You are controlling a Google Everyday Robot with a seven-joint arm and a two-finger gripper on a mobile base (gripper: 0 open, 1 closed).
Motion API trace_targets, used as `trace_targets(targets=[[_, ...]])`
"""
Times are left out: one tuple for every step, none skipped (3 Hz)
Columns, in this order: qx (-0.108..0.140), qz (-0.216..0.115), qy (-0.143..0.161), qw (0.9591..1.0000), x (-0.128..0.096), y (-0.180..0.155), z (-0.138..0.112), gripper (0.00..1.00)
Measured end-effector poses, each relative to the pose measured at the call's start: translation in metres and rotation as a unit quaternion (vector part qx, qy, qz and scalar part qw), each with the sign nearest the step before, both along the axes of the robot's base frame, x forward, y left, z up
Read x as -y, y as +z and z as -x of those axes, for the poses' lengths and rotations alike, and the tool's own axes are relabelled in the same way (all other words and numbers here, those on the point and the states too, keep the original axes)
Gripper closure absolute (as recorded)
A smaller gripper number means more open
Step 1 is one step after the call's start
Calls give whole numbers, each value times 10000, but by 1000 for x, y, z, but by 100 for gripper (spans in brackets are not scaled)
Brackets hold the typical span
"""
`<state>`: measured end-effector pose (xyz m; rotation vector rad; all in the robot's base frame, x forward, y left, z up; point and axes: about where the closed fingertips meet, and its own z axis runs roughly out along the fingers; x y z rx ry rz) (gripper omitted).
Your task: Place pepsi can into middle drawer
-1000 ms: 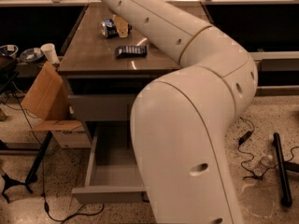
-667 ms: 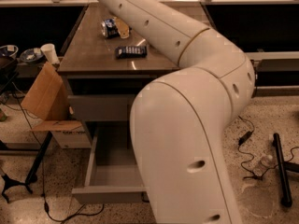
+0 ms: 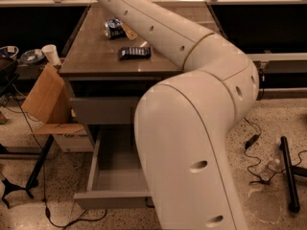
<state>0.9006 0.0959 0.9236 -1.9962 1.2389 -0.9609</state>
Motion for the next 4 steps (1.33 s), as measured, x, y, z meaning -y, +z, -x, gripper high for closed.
trace_targets(targets=[[33, 70, 56, 10000, 0, 0, -1, 0], [-39, 158, 108, 9998, -5, -9, -1, 0], [51, 295, 184, 9994, -6, -8, -2, 0], [182, 442, 243, 9986, -6, -3, -6, 0]])
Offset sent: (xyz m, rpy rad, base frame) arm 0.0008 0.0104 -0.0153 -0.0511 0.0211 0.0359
